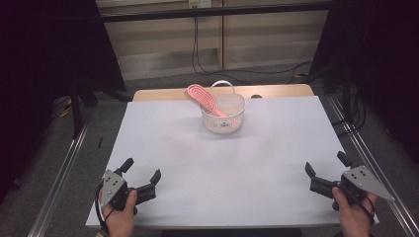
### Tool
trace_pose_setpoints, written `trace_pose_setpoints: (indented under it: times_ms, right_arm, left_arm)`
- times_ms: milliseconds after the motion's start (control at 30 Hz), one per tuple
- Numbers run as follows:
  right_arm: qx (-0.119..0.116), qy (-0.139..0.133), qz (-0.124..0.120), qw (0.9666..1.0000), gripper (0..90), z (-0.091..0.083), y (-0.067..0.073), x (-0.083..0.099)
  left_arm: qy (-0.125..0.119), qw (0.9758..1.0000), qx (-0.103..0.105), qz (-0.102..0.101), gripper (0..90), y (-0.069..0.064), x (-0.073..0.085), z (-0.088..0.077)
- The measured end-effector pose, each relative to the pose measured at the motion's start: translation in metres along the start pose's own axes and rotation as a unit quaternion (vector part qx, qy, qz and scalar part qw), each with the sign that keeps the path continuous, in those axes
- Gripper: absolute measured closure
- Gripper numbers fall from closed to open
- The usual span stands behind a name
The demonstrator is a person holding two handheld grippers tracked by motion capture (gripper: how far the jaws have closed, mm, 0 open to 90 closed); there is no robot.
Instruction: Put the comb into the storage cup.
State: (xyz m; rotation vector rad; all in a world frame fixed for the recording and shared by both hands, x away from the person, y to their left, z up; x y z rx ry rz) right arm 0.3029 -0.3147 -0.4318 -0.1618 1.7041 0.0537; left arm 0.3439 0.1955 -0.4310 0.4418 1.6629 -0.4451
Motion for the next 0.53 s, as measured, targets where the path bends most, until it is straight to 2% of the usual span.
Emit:
trace_pose_setpoints:
  times_ms: [167, 300, 433, 500, 533]
  right_arm:
    - [0.001, -0.001, -0.002, 1.0, 0.0, -0.0042, 0.0004, 0.002]
    - [-0.001, 0.003, -0.002, 1.0, 0.0, -0.0032, 0.0009, 0.0039]
    - [-0.004, 0.0, 0.006, 1.0, 0.0, 0.0005, 0.0007, 0.0034]
    - [-0.008, 0.004, 0.02, 0.9997, 0.0, 0.0011, 0.0011, 0.0041]
    - [-0.008, 0.004, 0.018, 0.9998, 0.0, 0.0012, 0.0009, 0.004]
  left_arm:
    - [0.003, 1.0, -0.007, -0.005, 1.6, 0.0008, 0.001, -0.0001]
    - [0.003, 1.0, -0.004, -0.004, 1.7, 0.0008, 0.001, 0.0004]
    - [0.006, 1.0, 0.001, -0.003, 1.6, 0.0002, 0.0018, 0.0017]
    - [0.003, 1.0, 0.003, -0.007, 1.6, -0.0002, 0.0012, 0.0027]
    - [0.004, 1.0, 0.003, -0.004, 1.6, 0.0001, 0.0012, 0.0029]
Point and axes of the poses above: each handheld gripper's, and its own axes: z roughly forward along the jaws, x roughly out of its underside, y roughly to its left, the point moved 7 cm from there along z, roughly forward along the jaws, and after that the axes turned 2 degrees about x, right-handed, at the moved point
